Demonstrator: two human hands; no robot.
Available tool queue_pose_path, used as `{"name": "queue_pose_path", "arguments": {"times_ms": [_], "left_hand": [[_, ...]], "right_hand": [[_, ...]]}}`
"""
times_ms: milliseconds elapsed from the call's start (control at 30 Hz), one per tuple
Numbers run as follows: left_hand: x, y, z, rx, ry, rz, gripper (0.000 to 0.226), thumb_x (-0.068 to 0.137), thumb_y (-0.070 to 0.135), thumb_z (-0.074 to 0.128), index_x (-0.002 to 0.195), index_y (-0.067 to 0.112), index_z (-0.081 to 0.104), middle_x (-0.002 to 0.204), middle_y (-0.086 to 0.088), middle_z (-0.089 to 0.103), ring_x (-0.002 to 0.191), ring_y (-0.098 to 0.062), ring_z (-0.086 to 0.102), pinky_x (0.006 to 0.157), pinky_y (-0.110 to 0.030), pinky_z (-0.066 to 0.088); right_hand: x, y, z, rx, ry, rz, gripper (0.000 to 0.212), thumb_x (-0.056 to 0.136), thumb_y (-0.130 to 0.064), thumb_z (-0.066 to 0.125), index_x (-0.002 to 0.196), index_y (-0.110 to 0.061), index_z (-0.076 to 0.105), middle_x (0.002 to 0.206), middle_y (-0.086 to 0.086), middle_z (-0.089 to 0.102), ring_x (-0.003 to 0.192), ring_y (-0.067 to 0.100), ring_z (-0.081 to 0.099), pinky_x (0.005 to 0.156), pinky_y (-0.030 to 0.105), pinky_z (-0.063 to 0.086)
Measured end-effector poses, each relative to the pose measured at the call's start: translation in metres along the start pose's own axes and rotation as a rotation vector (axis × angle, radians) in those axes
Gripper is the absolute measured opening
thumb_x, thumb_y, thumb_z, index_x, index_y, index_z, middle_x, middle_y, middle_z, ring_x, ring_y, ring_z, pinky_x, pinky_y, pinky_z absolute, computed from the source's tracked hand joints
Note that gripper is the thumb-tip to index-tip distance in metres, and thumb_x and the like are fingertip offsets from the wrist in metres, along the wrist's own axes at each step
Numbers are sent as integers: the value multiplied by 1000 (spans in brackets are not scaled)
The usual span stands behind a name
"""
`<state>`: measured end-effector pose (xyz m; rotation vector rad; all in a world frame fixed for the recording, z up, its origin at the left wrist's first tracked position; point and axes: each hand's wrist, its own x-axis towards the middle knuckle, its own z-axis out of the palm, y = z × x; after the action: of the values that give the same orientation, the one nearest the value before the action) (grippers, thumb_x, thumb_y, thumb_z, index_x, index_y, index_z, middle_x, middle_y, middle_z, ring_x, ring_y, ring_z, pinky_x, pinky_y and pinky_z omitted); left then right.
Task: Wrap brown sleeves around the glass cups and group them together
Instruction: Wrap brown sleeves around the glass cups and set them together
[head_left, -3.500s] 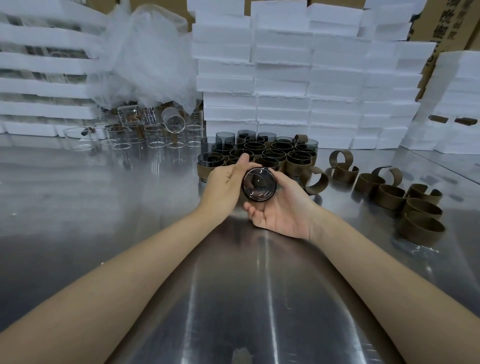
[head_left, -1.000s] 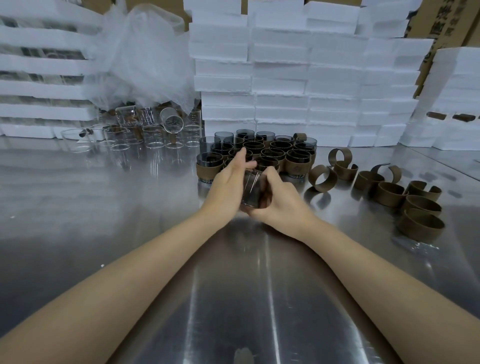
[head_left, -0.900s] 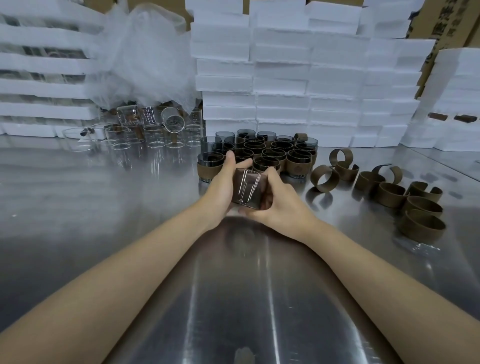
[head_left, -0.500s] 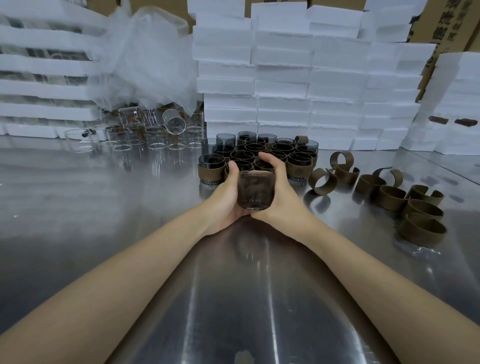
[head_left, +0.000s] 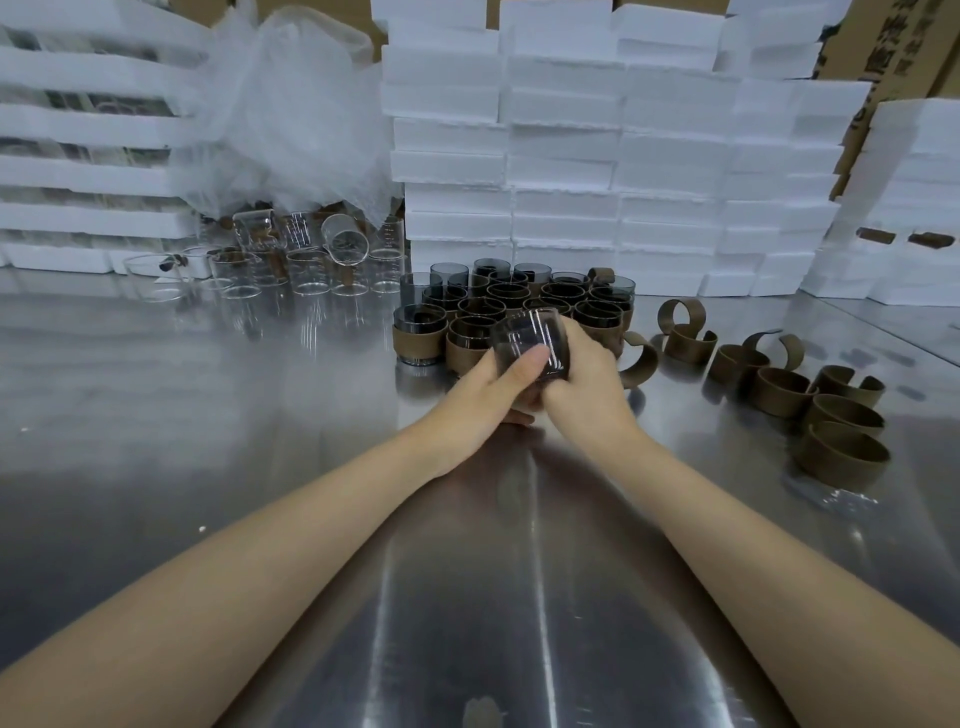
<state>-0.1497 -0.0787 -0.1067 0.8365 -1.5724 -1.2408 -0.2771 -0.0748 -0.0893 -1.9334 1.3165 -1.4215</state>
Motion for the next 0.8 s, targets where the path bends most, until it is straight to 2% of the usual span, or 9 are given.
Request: {"name": "queue_pose_path", "arguments": {"times_ms": [67, 167, 233, 300, 400, 500, 600, 700, 800], "left_hand": [[-1, 0, 1, 66, 19, 30, 36, 84, 59, 49, 110, 36, 59, 100, 9, 71, 93, -12, 68, 89, -41, 57], [-1, 1, 4, 71, 99, 52, 34, 81, 62, 50, 103, 37, 59, 89, 20, 72, 82, -2, 67, 76, -31, 58], [0, -1, 5, 78, 174, 57, 38, 81, 62, 55, 108, 35, 56, 93, 13, 72, 84, -6, 68, 69, -30, 55], [-1, -2, 3, 215, 237, 65, 47, 81, 63, 62, 110, 28, 53, 95, 7, 70, 84, -10, 68, 72, -29, 52], [-7, -3, 4, 504, 220, 93, 52, 69, 68, 61, 103, 31, 47, 86, 16, 63, 74, 11, 61, 61, -7, 44], [-10, -5, 8, 637, 147, 141, 47, 69, 66, 60, 100, 34, 44, 85, 22, 58, 77, 24, 52, 60, -1, 39], [-11, -4, 7, 624, 77, 178, 53, 68, 71, 58, 111, 41, 48, 89, 27, 62, 83, 21, 55, 66, -1, 40], [-10, -2, 5, 482, -41, 190, 30, 76, 62, 54, 99, 42, 51, 73, 23, 67, 64, 5, 63, 60, -7, 43], [-8, -1, 7, 136, -123, 138, 34, 77, 55, 52, 92, 25, 54, 62, 8, 66, 49, -6, 58, 49, -17, 44]], "right_hand": [[2, 1, -5, -89, 39, 26, 29, 77, 9, 48, 91, -7, 67, 73, 5, 67, 70, 21, 64, 66, 37, 55], [4, 7, -10, -121, 172, 125, 24, 72, 11, 46, 67, -6, 62, 66, 12, 65, 69, 34, 63, 67, 49, 54], [4, 3, -9, 62, 253, 181, 28, 76, 9, 45, 66, -11, 62, 69, 9, 67, 72, 30, 65, 70, 40, 55], [5, -3, -3, 250, 231, 251, 31, 88, -5, 42, 77, -20, 67, 82, 2, 71, 82, 18, 67, 76, 25, 52], [3, -6, 12, 448, 168, 364, 32, 96, -25, 37, 85, -31, 66, 90, 0, 70, 91, 18, 67, 80, 32, 53], [-1, -7, 8, 474, 246, 445, 50, 102, -38, 30, 74, -26, 70, 74, -1, 73, 75, 16, 70, 75, 35, 56], [0, -12, -8, 650, 98, 564, 70, 103, -46, 24, 63, -17, 74, 74, 7, 75, 65, 21, 71, 62, 33, 57], [0, -16, -17, 774, -128, 524, 73, 102, -52, 19, 82, -8, 73, 96, 16, 74, 84, 31, 73, 72, 40, 59], [0, -18, -17, 911, -251, 471, 70, 102, -52, 17, 94, -6, 69, 102, 19, 73, 90, 32, 72, 69, 37, 57]]}}
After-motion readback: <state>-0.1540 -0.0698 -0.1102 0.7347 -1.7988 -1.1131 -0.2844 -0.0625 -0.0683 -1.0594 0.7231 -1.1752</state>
